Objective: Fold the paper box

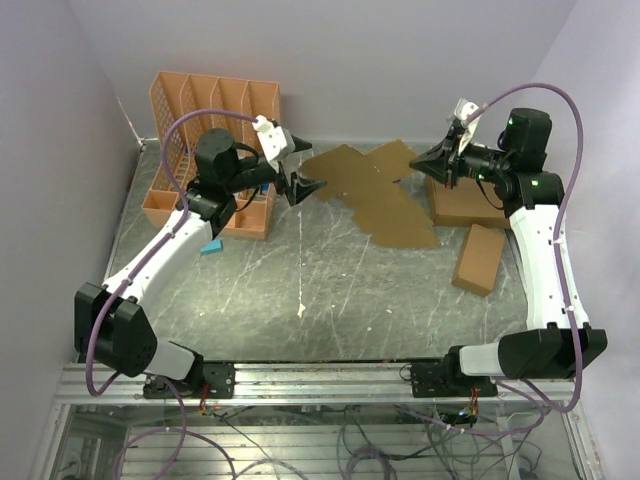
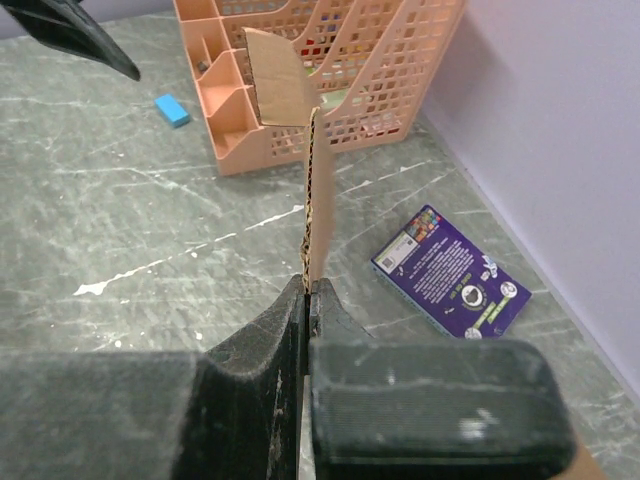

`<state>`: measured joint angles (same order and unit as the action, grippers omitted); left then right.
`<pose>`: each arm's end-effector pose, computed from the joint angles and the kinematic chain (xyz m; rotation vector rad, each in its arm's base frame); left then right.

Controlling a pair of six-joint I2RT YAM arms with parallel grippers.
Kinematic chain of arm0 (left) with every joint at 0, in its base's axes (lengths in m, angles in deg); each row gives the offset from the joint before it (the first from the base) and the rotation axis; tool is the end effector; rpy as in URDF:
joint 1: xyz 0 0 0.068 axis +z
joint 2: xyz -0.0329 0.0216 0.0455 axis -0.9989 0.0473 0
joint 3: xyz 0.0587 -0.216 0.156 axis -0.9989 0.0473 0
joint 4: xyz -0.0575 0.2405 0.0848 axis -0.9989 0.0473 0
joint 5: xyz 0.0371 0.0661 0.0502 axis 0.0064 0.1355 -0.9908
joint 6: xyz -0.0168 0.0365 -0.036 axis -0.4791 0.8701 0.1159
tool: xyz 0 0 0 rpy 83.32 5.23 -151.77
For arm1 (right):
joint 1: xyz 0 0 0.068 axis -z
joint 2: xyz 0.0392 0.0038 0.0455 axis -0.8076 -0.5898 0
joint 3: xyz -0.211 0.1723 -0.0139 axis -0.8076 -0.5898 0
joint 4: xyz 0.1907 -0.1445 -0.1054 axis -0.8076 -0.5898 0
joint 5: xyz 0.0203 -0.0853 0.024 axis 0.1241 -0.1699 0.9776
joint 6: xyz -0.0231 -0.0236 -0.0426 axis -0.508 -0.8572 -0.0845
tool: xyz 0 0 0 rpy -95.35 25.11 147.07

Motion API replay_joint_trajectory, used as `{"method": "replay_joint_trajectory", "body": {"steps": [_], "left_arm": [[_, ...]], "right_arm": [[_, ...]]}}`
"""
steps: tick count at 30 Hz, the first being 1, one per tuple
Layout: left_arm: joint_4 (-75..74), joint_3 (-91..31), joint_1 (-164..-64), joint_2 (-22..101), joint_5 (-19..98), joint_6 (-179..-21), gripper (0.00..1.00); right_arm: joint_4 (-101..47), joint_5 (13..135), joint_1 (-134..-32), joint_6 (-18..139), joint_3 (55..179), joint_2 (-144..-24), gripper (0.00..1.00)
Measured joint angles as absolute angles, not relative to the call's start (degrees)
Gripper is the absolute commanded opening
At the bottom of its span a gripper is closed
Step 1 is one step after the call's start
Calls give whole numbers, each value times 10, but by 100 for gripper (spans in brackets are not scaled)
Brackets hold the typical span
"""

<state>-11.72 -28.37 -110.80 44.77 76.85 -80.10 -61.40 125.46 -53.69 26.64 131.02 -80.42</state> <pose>0.2917 -0.1548 0.3939 1.0213 1.2167 -0.8020 0.2744 0.0297 0.4453 -1.0199 1.5110 0.6754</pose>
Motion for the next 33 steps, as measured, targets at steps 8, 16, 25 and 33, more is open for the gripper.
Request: {"method": "replay_joint_trajectory", "body": {"steps": [8, 16, 25, 33], "left_arm": [[-91, -288, -1108, 464, 807, -686, 90], [-90, -306, -1110, 513, 885, -700, 48], [-85, -307, -1113, 531, 897, -727, 7], [-206, -211, -1122, 485, 820, -904, 7]], "right_arm": [[-649, 1263, -560, 244, 1319, -803, 0], [-657, 1268, -570, 234, 1319, -800, 0], [-665, 1269, -576, 227, 1318, -800, 0], [-647, 1270, -581, 235, 1294, -792, 46]]}}
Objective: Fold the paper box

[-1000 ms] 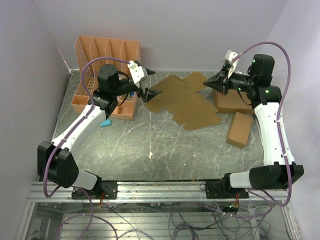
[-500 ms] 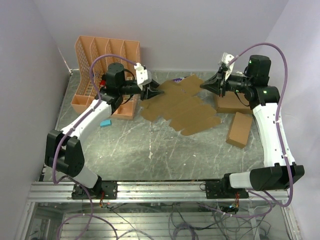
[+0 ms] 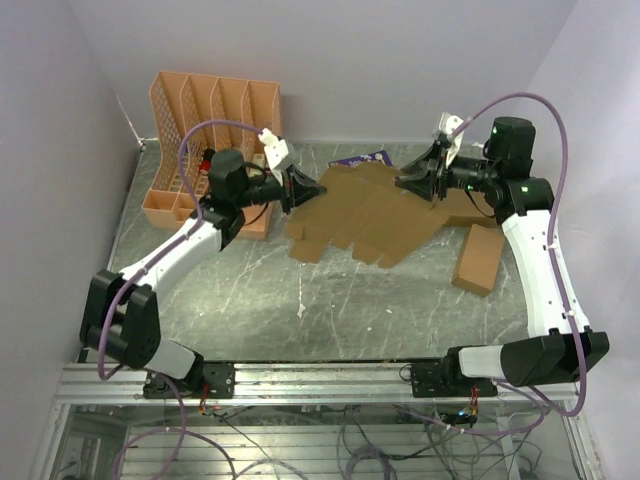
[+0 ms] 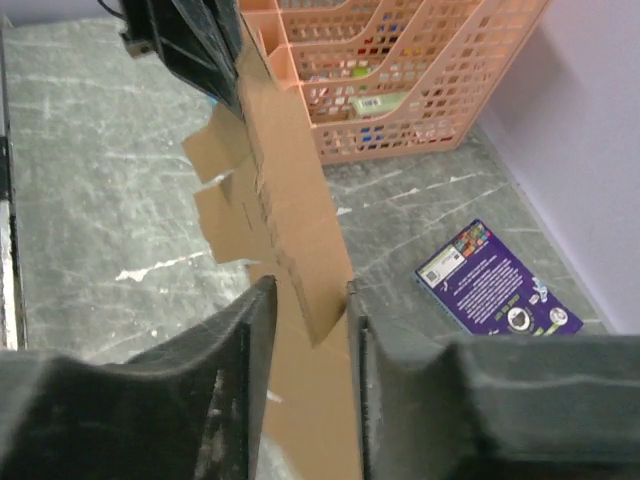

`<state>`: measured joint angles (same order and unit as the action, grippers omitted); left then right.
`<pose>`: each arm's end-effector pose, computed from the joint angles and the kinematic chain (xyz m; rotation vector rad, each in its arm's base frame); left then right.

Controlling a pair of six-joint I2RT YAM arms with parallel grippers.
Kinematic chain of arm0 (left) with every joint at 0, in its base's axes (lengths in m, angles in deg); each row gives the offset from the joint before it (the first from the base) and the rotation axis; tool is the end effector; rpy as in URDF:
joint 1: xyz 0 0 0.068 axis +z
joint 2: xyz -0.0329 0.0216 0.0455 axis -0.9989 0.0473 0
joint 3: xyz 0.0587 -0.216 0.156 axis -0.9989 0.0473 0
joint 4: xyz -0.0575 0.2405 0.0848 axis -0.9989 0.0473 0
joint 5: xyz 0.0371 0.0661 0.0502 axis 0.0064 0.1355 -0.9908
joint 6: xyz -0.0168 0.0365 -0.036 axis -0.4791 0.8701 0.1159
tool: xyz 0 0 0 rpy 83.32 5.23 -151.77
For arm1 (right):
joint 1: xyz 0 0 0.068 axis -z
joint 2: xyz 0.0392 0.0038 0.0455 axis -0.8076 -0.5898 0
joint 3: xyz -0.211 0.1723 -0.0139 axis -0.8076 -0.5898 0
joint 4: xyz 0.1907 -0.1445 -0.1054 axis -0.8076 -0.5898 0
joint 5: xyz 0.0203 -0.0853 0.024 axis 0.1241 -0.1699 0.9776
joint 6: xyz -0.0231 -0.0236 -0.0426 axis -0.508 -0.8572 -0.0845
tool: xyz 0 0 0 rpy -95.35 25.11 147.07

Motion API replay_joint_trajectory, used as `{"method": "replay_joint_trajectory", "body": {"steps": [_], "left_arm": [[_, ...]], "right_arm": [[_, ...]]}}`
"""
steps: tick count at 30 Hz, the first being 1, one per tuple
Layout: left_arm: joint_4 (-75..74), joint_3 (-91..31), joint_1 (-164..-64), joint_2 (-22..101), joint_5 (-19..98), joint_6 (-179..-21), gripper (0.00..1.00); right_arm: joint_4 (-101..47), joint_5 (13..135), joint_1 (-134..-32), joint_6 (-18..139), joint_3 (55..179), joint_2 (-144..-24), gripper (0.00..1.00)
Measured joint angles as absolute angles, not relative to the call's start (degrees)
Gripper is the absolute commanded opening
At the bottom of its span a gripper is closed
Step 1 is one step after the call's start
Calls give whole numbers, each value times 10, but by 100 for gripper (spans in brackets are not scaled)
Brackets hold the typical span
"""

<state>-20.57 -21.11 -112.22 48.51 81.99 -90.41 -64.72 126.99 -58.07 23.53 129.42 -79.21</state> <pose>0.2986 -0.1693 0.3440 1.0071 1.3183 -1.0377 0.2634 0.0505 0.4374 -1.1185 1.4836 0.7549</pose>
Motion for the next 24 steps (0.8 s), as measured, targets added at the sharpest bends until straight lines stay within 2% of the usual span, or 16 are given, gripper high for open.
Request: {"method": "replay_joint_trajectory", "body": {"steps": [2, 4, 6, 10, 14, 18, 24], "left_arm": [[-249, -161, -1132, 454, 790, -952, 7], [-285, -119, -1143, 425, 764, -997, 7], [-315, -86, -1151, 403, 738, -1038, 7], [-374, -9, -1154, 367, 689, -1115, 7], [-386, 55, -1154, 332, 638, -1161, 7], [-395, 96, -1153, 282, 573, -1204, 7], [-457, 142, -1142, 243, 474, -1324, 7]], "right_arm": [[-637, 1270, -581, 240, 1268, -781, 70], [-630, 1270, -581, 247, 1244, -774, 88], [-624, 1268, -581, 253, 1225, -769, 97], [-605, 1254, -561, 265, 1186, -757, 100], [-552, 1271, -481, 312, 1135, -740, 100], [-408, 1306, -414, 431, 1023, -724, 100], [-191, 1319, -411, 646, 861, -743, 100]]}}
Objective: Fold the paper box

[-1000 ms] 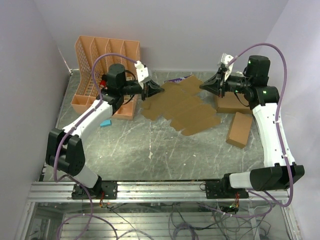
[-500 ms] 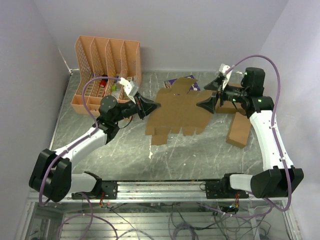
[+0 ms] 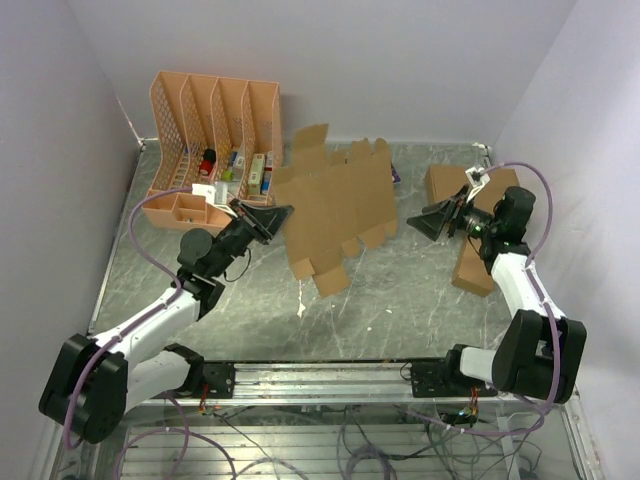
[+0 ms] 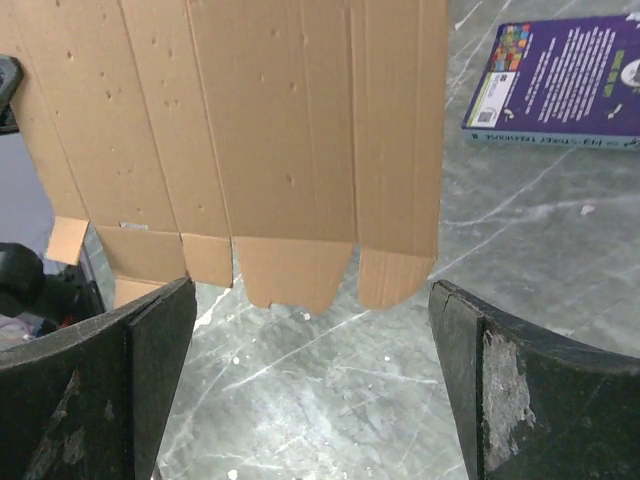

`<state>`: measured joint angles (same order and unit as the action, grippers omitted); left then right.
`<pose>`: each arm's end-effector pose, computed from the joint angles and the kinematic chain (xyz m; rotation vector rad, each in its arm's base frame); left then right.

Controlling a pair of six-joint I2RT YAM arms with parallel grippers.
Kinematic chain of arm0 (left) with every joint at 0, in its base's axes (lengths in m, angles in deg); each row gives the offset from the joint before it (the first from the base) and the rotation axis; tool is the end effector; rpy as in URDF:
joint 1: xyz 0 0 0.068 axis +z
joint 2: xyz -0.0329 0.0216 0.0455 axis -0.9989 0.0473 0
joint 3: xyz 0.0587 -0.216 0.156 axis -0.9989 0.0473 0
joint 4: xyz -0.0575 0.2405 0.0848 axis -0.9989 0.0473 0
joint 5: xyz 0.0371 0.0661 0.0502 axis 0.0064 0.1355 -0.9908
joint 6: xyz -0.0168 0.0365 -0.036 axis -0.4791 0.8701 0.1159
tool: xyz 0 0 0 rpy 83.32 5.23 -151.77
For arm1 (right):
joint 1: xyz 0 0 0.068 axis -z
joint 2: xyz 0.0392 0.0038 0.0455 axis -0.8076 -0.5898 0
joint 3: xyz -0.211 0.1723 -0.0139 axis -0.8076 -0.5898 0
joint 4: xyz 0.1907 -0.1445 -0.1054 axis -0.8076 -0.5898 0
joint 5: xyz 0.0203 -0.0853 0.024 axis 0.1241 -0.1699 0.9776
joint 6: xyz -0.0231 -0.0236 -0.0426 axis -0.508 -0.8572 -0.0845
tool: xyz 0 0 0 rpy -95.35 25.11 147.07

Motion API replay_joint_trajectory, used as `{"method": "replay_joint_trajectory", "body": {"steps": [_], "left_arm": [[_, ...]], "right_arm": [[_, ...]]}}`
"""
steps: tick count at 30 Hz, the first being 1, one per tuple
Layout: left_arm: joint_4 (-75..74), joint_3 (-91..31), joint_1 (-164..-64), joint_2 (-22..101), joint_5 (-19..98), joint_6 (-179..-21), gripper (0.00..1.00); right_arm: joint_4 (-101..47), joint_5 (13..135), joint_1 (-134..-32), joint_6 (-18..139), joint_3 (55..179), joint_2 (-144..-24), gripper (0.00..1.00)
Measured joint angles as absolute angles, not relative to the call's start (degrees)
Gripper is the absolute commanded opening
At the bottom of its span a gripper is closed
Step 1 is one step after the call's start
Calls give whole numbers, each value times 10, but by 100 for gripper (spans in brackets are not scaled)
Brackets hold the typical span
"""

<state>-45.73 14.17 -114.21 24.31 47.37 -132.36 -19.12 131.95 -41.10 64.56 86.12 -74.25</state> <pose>0.2035 -0.1145 0.2901 0.0525 1.4234 -1.2156 0.2653 -0.0269 0.2779 -0.4022 1.7846 1.0538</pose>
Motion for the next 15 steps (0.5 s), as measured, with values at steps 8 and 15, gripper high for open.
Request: {"method": "replay_joint_trajectory", "body": {"steps": [8, 15], "left_arm": [[-550, 184, -1133, 247, 399, -1448, 7], [-597, 184, -1133, 218, 344, -1483, 7]], "right_arm": [[95, 1304, -419, 890, 743, -755, 100], [185, 1250, -482, 1020, 728, -764, 100]]}}
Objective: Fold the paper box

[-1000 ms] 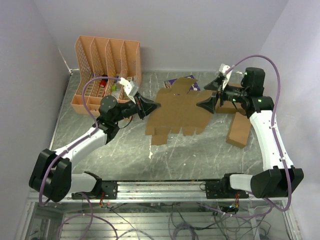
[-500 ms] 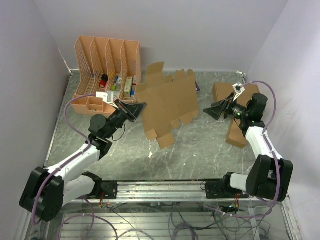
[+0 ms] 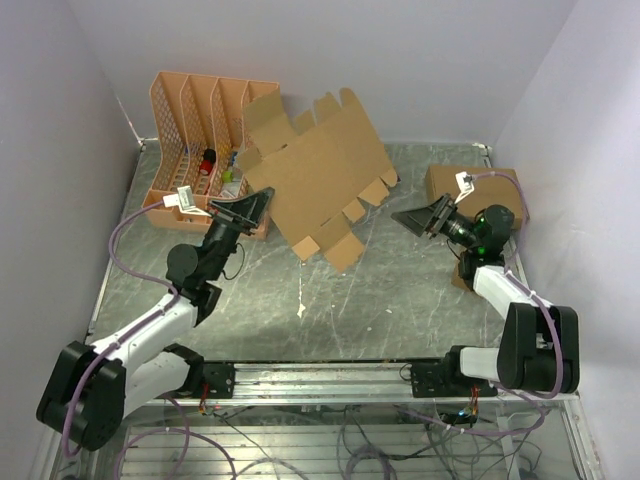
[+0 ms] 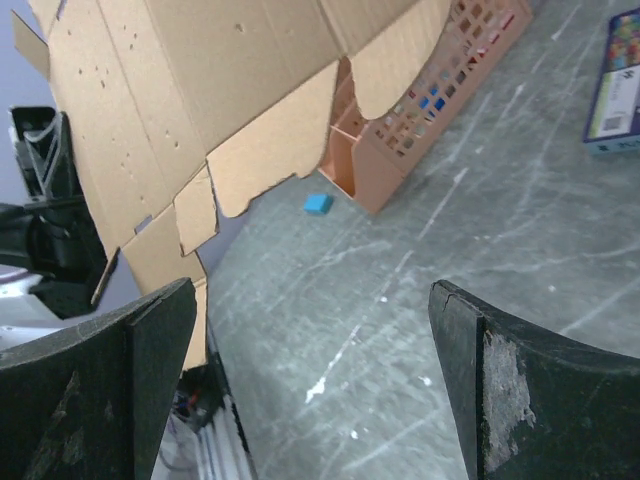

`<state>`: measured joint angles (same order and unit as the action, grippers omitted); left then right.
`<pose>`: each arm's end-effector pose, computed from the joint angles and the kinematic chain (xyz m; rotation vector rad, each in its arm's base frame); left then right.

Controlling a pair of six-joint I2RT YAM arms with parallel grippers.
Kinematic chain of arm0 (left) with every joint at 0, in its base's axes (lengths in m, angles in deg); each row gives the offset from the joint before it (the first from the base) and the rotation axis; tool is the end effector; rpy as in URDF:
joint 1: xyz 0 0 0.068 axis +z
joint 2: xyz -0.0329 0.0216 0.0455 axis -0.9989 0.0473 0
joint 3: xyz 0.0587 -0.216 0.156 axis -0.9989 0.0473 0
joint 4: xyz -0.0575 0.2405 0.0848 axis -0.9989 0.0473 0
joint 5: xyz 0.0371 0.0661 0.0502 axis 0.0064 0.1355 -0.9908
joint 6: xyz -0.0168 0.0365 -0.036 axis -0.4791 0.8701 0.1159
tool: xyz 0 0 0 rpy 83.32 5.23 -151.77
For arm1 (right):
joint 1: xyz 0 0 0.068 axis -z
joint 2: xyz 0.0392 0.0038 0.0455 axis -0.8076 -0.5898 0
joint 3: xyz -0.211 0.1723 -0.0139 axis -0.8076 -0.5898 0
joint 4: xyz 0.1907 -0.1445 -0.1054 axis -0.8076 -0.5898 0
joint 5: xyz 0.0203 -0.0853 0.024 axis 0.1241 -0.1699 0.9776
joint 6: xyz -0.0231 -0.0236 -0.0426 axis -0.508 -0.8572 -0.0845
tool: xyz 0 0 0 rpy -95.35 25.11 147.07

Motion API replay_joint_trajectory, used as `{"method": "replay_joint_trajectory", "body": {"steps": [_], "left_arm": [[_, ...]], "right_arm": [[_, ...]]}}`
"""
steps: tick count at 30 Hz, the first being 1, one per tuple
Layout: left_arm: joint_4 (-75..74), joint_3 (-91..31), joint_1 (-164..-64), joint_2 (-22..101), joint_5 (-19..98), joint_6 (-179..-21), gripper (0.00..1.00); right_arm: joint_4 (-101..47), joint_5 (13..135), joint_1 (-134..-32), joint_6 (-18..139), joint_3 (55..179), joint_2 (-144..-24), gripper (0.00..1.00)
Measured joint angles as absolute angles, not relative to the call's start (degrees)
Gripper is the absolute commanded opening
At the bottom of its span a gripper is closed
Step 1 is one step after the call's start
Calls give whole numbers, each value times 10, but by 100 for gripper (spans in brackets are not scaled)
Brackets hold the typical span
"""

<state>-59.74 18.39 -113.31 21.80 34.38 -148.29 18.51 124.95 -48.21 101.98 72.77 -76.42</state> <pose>0.1911 -0.0955 0.2993 -0.2939 1.1608 -1.3578 0.2608 0.0047 0.2510 -0.1045 1.7122 1.3371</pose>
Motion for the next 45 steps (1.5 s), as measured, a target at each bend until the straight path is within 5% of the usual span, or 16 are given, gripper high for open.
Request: {"method": "replay_joint_trajectory", "body": {"steps": [21, 36, 45], "left_arm": [[-739, 134, -1211, 308, 327, -1513, 7], [-754, 134, -1220, 315, 321, -1517, 7], [-759, 136, -1220, 332, 319, -1521, 7]], "right_arm": [[437, 1102, -538, 1337, 743, -820, 92], [470, 1069, -536, 1374, 776, -824, 51], [501, 1076, -515, 1385, 776, -821, 45]]}}
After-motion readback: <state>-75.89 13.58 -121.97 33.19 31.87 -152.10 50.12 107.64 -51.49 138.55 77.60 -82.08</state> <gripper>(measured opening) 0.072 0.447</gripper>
